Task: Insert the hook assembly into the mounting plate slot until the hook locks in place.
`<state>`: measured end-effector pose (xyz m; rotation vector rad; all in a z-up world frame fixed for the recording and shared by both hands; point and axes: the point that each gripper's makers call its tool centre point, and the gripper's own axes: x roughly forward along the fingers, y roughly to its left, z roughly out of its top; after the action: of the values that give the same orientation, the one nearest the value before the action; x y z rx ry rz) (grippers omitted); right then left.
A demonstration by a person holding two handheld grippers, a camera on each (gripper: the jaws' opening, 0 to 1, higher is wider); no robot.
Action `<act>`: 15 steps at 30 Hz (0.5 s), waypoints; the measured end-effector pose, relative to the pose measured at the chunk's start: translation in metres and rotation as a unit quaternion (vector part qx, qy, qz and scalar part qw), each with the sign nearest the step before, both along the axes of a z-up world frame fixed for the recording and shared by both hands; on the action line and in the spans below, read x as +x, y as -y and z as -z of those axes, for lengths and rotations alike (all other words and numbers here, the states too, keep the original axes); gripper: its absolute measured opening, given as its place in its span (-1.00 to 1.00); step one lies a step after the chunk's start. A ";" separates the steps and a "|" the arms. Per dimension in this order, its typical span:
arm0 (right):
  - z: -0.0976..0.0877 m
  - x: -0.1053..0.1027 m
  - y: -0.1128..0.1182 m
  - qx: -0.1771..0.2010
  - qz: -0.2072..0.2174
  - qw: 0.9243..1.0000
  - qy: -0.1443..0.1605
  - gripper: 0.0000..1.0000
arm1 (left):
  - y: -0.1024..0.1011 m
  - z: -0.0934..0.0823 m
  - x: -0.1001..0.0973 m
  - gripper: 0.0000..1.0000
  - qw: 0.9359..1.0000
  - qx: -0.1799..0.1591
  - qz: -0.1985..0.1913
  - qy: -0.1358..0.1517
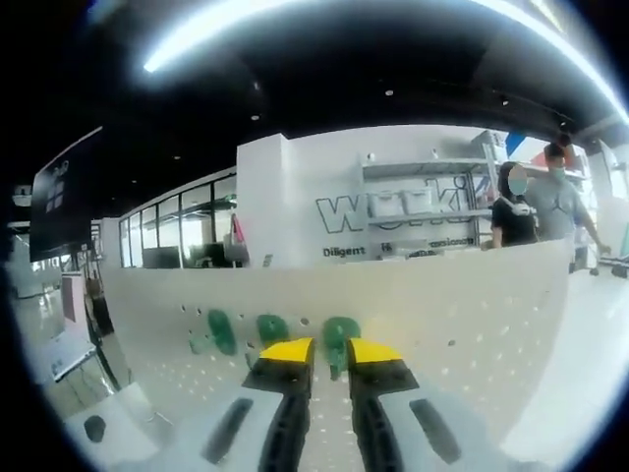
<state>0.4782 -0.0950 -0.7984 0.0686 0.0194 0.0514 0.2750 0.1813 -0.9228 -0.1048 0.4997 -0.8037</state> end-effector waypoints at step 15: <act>0.015 -0.041 0.005 -0.011 -0.021 0.999 -0.032 -0.65 | -0.012 -0.002 0.003 0.82 1.000 0.011 -0.011 0.009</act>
<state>0.4376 -0.1002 -0.8130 0.0472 0.0854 0.0914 0.2783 0.1933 -0.9204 -0.0818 0.4897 -0.7762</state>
